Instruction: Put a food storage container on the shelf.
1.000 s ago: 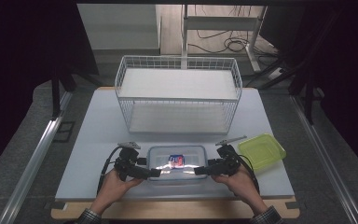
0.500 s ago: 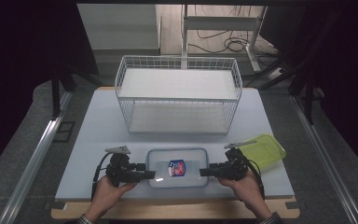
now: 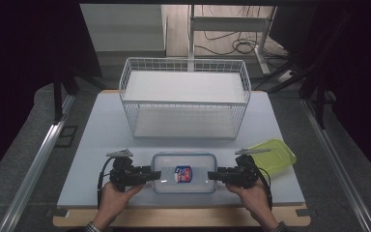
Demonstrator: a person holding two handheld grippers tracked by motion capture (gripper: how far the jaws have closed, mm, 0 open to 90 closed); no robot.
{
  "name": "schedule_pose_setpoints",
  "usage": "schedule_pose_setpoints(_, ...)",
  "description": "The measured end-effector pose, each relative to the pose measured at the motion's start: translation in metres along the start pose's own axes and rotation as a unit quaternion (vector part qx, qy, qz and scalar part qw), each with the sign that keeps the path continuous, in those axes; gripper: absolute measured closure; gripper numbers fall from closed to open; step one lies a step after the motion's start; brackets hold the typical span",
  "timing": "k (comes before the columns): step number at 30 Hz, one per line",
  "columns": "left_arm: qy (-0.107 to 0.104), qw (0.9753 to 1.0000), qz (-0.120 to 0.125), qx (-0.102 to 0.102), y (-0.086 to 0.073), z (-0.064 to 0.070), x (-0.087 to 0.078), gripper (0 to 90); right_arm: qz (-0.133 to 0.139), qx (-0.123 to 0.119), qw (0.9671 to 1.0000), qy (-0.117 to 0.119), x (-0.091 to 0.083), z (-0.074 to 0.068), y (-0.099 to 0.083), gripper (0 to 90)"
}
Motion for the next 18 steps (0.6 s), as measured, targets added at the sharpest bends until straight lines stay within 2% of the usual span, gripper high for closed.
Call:
schedule_pose_setpoints(6, 0.009, 0.9999, 0.005, 0.011, 0.003, 0.001, -0.002, 48.9, 0.024, -0.013, 0.9996, -0.013, -0.003, -0.002, 0.005, 51.0)
schedule_pose_setpoints(11, 0.008, 0.9994, 0.022, 0.026, 0.014, 0.007, -0.010, 50.1, 0.046, -0.017, 0.9988, -0.009, -0.011, -0.005, 0.012, 52.0)
schedule_pose_setpoints(13, 0.009, 0.9992, 0.024, 0.032, 0.018, 0.008, -0.013, 50.3, 0.054, -0.026, 0.9981, -0.014, -0.015, -0.007, 0.017, 52.0)
schedule_pose_setpoints(18, 0.013, 0.9989, 0.028, 0.034, 0.022, 0.009, -0.017, 50.4, 0.059, -0.034, 0.9976, -0.016, -0.018, -0.010, 0.023, 52.0)
Point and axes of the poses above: each handheld gripper's, and its own axes: x roughly forward along the jaws, y roughly out of its top, z roughly to its right, the point moved 10 cm from there along x, roughly forward along the jaws, and after that the axes turned 11 degrees about -z, right-handed, at the moved point
